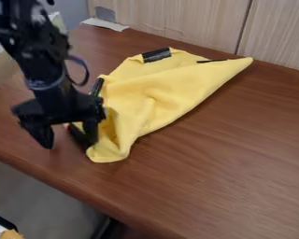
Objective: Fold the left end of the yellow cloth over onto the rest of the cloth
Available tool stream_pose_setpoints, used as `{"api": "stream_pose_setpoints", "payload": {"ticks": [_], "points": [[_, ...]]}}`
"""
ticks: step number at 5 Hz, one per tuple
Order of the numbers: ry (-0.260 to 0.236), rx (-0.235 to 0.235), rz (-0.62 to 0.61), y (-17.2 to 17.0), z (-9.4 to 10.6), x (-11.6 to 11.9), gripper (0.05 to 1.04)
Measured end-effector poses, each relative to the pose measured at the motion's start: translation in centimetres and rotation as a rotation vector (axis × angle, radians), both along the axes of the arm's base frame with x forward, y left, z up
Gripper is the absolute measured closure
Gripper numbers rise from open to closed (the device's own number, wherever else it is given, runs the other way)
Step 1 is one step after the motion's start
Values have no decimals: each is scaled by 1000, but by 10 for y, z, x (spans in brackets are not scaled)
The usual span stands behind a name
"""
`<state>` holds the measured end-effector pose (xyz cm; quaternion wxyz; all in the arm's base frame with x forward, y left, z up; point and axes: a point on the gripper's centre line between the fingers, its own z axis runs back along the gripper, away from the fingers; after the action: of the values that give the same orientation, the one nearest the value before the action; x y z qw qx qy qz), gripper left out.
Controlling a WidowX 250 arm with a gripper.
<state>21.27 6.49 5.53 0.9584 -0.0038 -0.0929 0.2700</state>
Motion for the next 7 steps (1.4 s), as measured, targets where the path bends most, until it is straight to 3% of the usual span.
{"api": "stream_pose_setpoints", "payload": {"ticks": [1,2,3,4,5,7], "points": [[-34,14,0,0,-5,17,117],[-40,38,15,-2,-7,19,371],[-34,33,20,-3,-8,19,660],[-28,25,7,-6,-4,12,883],[-95,29,20,-3,17,9,1001],[-117,72,65,3,54,8,1016]]}}
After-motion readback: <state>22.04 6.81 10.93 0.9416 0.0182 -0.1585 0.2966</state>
